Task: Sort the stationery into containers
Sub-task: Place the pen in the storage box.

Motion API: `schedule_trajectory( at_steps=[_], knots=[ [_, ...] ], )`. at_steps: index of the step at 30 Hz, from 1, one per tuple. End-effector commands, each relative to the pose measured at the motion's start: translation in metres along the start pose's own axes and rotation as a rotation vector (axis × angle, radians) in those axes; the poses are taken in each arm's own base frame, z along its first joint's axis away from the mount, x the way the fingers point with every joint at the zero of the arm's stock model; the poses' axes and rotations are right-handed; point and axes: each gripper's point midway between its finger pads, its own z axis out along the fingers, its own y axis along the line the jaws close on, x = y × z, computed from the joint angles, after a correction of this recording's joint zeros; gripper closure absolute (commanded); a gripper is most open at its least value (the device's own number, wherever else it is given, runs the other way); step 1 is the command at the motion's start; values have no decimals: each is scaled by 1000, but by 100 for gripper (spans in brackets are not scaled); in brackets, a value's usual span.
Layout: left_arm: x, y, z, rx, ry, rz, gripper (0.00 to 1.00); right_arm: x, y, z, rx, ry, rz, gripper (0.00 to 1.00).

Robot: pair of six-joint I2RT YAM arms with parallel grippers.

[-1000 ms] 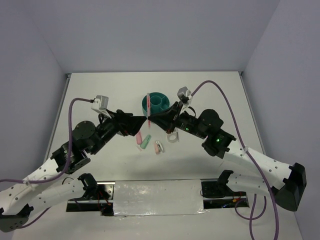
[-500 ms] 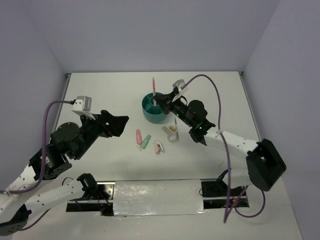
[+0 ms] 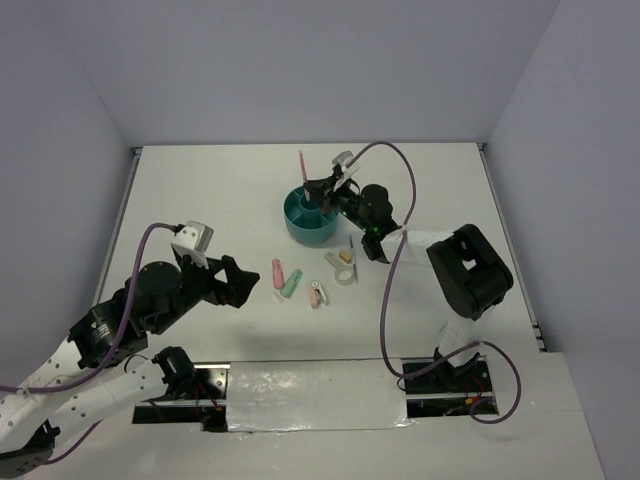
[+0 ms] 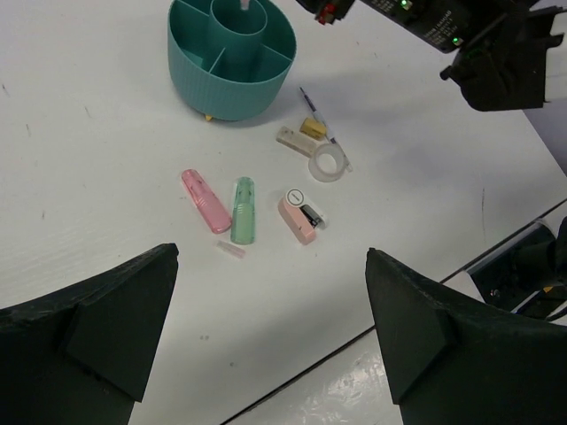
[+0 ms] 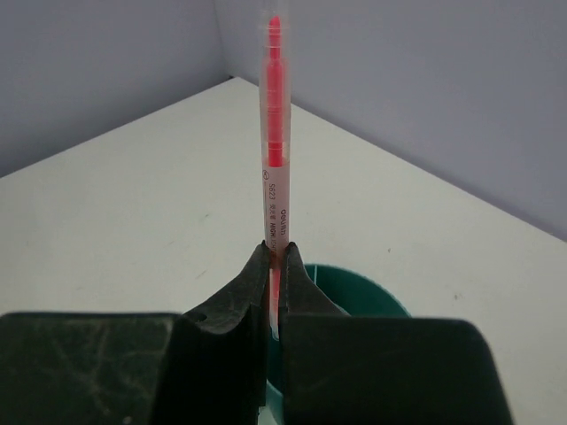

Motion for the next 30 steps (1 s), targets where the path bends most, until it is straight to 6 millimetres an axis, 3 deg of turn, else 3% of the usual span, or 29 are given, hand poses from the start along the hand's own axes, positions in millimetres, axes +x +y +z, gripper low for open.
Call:
schedule_trajectory(
  at_steps=[1,15,19,30],
  knots=[
    [-11,-12,-3,62,-30,26,1,-44,4,16,-43,-158,-42,100],
    [-13,-13,-7,77,-45,31,1,-2,-15,11,36,-136,52,100],
    [-14,-13,-7,82,-48,31,1,-2,-23,4,75,-150,79,100],
    [-16,-13,-10,84,-61,25,1,2,-34,11,84,-110,132,100]
  ],
)
